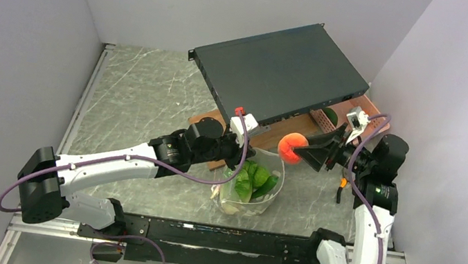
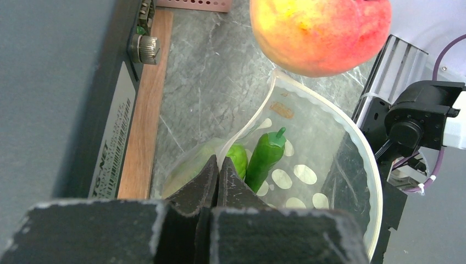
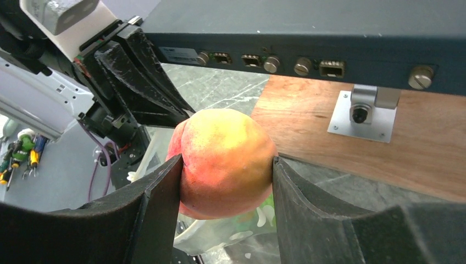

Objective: Open the zip-top bag and remove the fake food
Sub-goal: Place the fake fruit in the bin.

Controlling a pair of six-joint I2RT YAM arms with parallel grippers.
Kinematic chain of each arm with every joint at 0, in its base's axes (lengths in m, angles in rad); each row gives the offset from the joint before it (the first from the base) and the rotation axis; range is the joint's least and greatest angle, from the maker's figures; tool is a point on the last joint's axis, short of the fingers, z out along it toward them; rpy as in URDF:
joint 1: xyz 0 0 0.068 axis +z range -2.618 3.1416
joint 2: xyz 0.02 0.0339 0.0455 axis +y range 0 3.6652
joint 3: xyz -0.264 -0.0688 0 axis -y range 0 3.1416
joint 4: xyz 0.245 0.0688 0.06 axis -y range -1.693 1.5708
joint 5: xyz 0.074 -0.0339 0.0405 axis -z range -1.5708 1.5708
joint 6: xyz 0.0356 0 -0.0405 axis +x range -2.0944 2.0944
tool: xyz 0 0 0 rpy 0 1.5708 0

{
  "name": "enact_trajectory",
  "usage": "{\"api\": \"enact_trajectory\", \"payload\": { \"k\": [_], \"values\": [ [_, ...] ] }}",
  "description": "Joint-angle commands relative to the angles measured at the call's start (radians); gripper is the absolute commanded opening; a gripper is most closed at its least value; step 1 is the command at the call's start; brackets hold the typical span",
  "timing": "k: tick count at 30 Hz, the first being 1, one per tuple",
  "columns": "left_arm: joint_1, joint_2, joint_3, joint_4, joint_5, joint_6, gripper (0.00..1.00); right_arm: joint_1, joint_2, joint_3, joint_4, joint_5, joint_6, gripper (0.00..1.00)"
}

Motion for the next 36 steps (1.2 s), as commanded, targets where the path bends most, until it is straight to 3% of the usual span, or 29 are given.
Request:
{"api": "enact_trajectory", "payload": {
  "k": [1,36],
  "values": [
    [0.004,0.000,-0.010,-0.021,0.019,0.011,0.00,-0.034,-0.014,-0.023,0.095,-0.014,0.089,0.00],
    [0.008,-0.018,-0.007,-0.058,0.032,0.093,0.00,-0.188,0.126,-0.152,0.167,0.254,0.212,0.00]
  ]
}}
